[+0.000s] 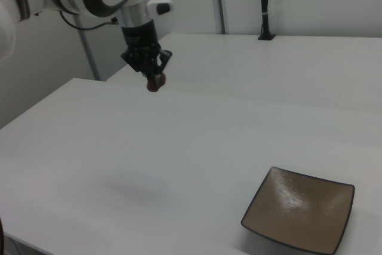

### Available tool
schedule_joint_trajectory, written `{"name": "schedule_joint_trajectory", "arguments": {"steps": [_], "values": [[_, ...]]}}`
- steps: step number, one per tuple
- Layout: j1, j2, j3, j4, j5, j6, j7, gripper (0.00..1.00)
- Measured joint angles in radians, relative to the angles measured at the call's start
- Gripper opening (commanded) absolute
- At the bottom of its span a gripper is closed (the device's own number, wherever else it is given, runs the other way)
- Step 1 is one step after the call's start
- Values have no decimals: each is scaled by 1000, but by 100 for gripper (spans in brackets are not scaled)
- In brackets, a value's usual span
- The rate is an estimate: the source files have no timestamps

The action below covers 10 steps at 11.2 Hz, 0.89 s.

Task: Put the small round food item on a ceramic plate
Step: 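Lift the held food item and carry it over the square plate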

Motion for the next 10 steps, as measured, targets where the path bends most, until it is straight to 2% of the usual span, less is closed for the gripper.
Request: {"name": "schedule_joint_trajectory", "arguments": {"steps": [5,8,10], "values": [[-190,10,-4,-16,0,0,-275,0],[-317,65,-6,-19,0,48,-420,0],[-365,120,-7,-21,0,125,-456,0]]}}
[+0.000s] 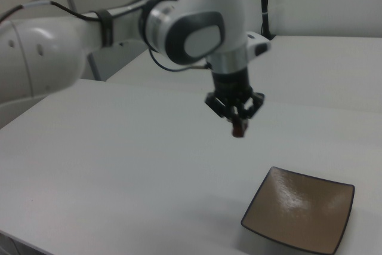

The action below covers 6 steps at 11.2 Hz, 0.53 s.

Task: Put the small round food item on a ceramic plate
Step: 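Lift the held food item and carry it over the square plate, then lower the food item onto the plate and open the gripper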

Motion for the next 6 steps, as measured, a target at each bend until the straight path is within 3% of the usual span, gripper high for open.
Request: {"name": "schedule_joint_trajectory", "arguments": {"steps": [6], "values": [[-96,152,-23,-7,-1,168,-89,0]]}}
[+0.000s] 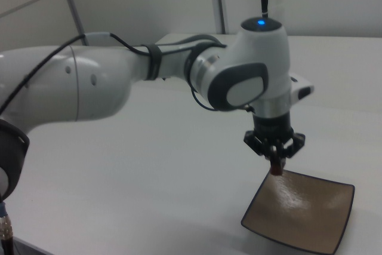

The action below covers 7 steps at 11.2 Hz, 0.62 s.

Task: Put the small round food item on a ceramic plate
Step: 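Lower the food item onto the plate and open the gripper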

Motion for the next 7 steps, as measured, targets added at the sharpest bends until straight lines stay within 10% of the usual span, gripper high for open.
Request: {"name": "schedule_joint_trajectory", "arguments": {"steps": [7], "values": [[-23,101,-25,-90,-4,182,-20,9]]}}
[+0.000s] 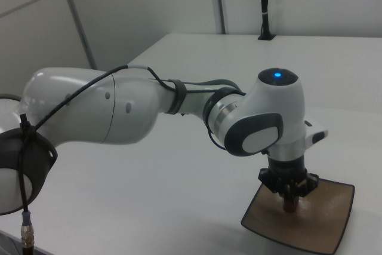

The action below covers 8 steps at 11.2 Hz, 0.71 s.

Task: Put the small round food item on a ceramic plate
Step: 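Lower the food item onto the plate and open the gripper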

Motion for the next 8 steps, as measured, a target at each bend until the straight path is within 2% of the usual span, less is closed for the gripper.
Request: {"name": "schedule_joint_trajectory", "arguments": {"steps": [1,2,8], "values": [[-1,4,-4,-3,0,0,0,49],[-3,10,-7,-4,0,0,-1,99],[-4,26,-9,-7,0,0,0,100]]}}
